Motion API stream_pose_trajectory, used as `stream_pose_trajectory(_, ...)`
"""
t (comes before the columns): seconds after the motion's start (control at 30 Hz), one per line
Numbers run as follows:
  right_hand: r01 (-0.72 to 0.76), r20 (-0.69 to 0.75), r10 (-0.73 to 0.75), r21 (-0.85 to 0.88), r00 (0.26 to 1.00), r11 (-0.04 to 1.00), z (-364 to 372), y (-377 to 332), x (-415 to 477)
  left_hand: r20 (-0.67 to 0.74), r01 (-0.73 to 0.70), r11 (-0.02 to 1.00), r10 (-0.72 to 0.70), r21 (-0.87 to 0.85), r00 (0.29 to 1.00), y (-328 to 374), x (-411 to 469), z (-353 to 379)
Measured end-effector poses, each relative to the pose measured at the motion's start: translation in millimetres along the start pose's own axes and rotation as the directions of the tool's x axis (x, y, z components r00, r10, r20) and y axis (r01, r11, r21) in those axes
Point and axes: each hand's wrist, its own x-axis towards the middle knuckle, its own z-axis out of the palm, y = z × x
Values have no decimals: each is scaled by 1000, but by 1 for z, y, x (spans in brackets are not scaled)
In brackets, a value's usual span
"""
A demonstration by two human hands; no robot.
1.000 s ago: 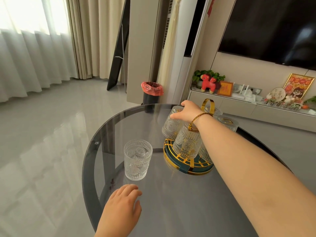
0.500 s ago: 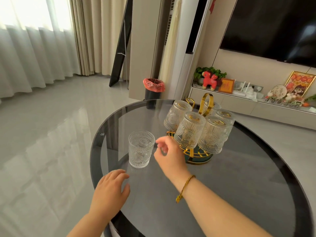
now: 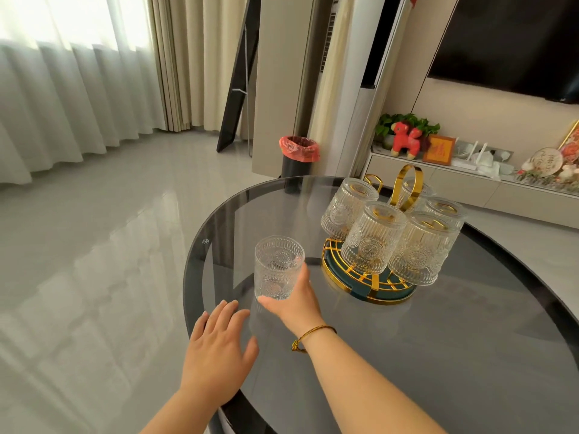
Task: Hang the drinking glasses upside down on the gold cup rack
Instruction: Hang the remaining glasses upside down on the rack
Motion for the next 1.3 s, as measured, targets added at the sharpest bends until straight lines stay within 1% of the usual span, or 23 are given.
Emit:
stream_pose_trajectory(0.13,-28,-27,28,-14,999,1000,4,-1,4,0,10,1000,-10,5,1000,0,1,0)
stream_pose_trajectory(0.2,-28,-22,28,11,999,1000,3,-3,4,3,9,1000,-9,10,1000,0,1,0)
stream_pose_trajectory(0.3,-37,0,38,146,999,989,-2,-9,2,5,10,1000,-10,7,1000,0,1,0)
stream_pose_trajectory(0.37,-71,31,64,269,997,961,-7,-13,2,8,9,1000,-9,14,1000,0,1,-1)
stream_pose_trajectory(0.43,-112,81,86,419,993,901,-12,-18,1,13,11,1000,-11,2,1000,1,1,-1)
stream_pose_trajectory(0.5,-137,127,81,530,989,837,-18,-24,-4,22,11,1000,-11,-10,1000,2,0,-3)
stream_pose_trajectory(0.6,-142,171,44,618,984,773,-38,-38,-13,42,13,1000,-12,-6,999,3,0,-6)
stream_pose_trajectory(0.67,-129,191,8,630,982,766,-56,-49,-18,62,15,1000,-15,-3,998,5,1,-9)
stream_pose_trajectory(0.73,-100,174,-5,586,985,804,-76,-63,-21,82,22,1000,-21,-4,996,6,0,-11)
stream_pose_trajectory(0.83,-44,88,4,455,996,890,-111,-87,-22,100,41,999,-40,-1,994,8,0,-12)
stream_pose_trajectory(0.93,51,-4,-53,330,999,943,-153,-110,-20,104,62,998,-62,2,993,12,2,-13)
stream_pose_trajectory(0.97,88,-44,-78,271,996,959,-167,-115,-18,101,63,998,-64,5,993,13,3,-13)
stream_pose_trajectory(1.03,144,-137,-131,93,982,985,-194,-124,-10,99,56,998,-57,10,993,15,8,-12)
stream_pose_trajectory(1.1,163,-216,-183,-108,959,981,-219,-133,-2,97,42,999,-43,11,994,16,14,-11)
stream_pose_trajectory(1.17,164,-237,-226,-256,945,953,-241,-140,7,88,32,999,-32,4,996,20,22,-8)
stream_pose_trajectory(1.3,97,-250,-221,-428,943,899,-267,-151,31,68,20,1000,-18,-16,998,29,39,2)
